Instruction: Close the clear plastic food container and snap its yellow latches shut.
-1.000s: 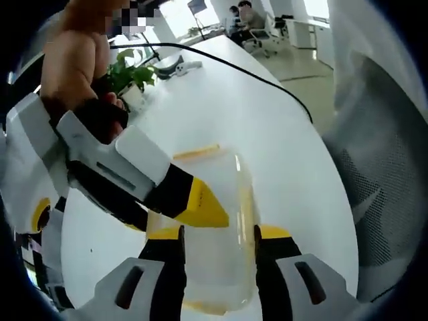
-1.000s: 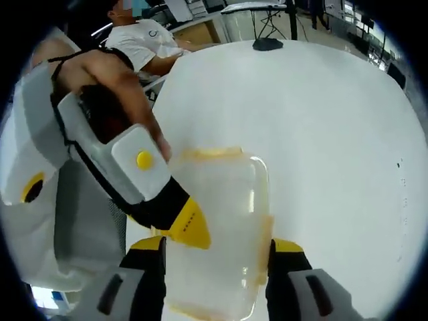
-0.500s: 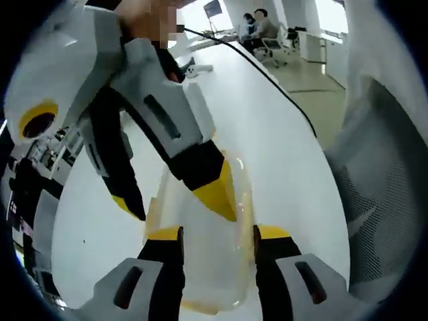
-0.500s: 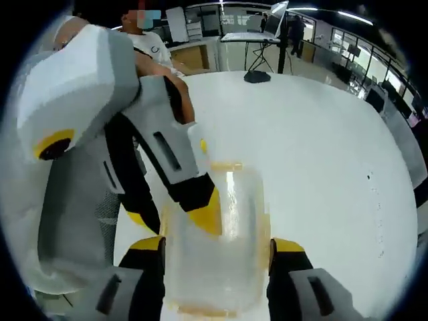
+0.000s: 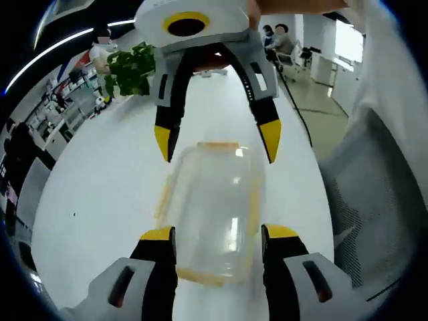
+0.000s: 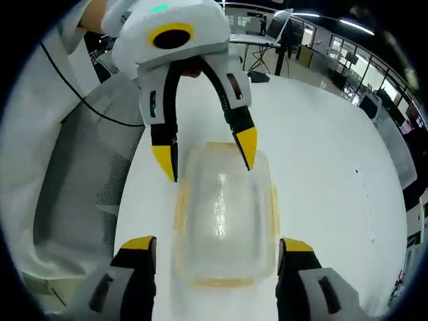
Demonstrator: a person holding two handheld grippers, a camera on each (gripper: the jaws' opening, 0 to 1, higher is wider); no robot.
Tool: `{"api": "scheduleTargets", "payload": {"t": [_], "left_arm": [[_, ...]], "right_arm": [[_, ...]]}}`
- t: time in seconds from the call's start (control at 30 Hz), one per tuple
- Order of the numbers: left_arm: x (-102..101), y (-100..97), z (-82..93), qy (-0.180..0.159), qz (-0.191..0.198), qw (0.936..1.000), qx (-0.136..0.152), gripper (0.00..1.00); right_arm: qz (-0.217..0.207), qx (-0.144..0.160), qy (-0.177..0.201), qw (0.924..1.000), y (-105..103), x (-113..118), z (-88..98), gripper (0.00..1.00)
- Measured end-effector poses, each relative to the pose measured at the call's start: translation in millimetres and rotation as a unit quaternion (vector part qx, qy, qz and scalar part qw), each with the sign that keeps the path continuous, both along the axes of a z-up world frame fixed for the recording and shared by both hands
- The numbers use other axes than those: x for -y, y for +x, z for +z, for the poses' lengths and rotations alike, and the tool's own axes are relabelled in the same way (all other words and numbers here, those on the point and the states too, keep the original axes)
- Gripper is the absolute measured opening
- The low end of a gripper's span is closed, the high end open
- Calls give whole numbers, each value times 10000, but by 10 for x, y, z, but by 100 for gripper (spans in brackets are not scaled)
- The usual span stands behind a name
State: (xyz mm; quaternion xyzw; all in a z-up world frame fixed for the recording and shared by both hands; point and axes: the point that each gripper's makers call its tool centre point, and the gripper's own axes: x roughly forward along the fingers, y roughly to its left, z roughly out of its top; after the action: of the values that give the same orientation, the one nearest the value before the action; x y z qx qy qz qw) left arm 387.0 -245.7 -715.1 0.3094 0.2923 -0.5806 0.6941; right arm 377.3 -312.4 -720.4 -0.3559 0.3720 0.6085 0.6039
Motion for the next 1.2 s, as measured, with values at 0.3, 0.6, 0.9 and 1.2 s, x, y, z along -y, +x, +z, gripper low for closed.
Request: {"api": "scheduleTargets", "payload": {"t": [0.3, 0.6, 0.9, 1.2], "left_arm": [[-286, 39, -127, 632, -241, 9969, -395, 79], [-120, 91, -322, 958, -537, 9938, -162, 79], [-96, 126, -395, 1023, -668, 9924, 170, 76], [-291, 118, -399, 1048, -723, 9917, 180, 75]], "right_arm": [[-151, 147, 81, 9997, 16, 94, -189, 86], [-210, 263, -10, 9994, 48, 55, -325, 87], [-303, 456, -61, 9985, 96, 40, -358, 76], [-314, 472, -76, 9984, 86, -175, -364, 76]]}}
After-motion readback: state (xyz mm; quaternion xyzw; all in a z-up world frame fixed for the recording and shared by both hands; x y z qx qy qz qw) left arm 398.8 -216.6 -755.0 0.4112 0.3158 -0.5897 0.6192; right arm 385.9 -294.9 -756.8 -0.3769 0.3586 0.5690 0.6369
